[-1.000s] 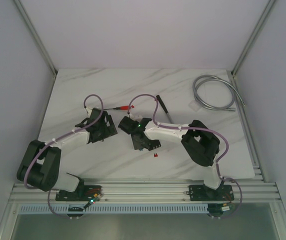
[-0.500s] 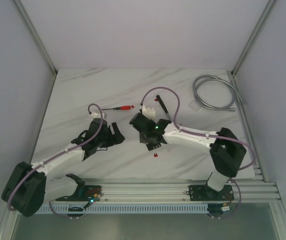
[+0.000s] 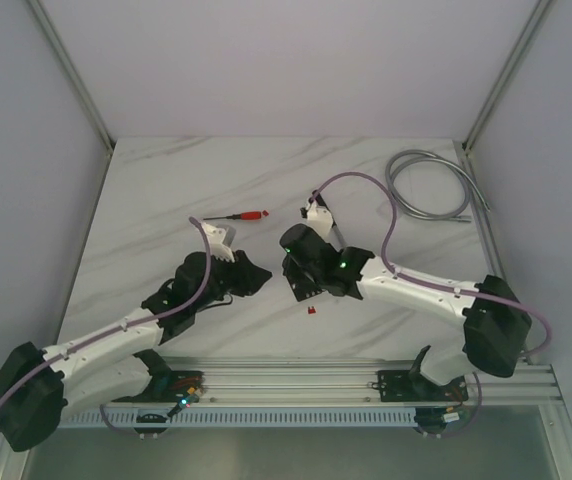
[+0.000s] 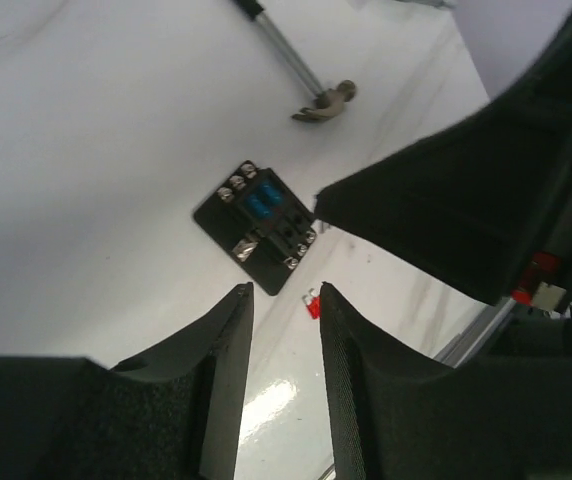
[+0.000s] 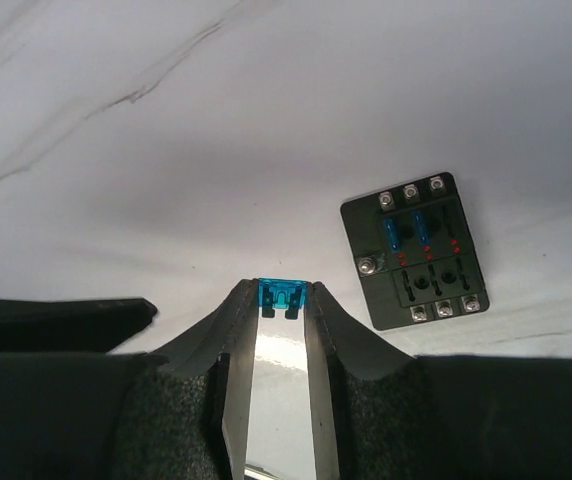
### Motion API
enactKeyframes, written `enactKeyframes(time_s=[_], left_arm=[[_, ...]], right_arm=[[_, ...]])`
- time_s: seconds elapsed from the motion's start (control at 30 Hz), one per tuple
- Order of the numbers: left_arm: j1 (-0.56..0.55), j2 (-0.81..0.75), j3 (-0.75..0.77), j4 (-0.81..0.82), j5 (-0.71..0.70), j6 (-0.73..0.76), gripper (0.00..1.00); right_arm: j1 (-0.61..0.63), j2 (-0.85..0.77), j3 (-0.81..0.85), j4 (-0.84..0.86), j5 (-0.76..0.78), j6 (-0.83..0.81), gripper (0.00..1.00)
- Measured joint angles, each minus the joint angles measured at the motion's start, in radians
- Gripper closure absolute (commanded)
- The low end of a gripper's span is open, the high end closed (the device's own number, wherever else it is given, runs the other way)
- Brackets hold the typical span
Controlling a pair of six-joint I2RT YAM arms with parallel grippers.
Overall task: Snap on the fuse box
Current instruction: Pick up the fuse from the center of the board.
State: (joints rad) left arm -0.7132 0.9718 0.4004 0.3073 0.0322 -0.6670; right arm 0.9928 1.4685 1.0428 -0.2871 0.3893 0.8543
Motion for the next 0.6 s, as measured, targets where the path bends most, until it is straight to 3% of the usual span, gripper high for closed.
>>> enactKeyframes(time_s=[0.6], left_arm=[[-0.145,0.111,0.018,0.169,-0.076,0.076,0.65]], right_arm=[[0.000,-0.068,-0.057,0.082,-0.032,0.043,0.73]])
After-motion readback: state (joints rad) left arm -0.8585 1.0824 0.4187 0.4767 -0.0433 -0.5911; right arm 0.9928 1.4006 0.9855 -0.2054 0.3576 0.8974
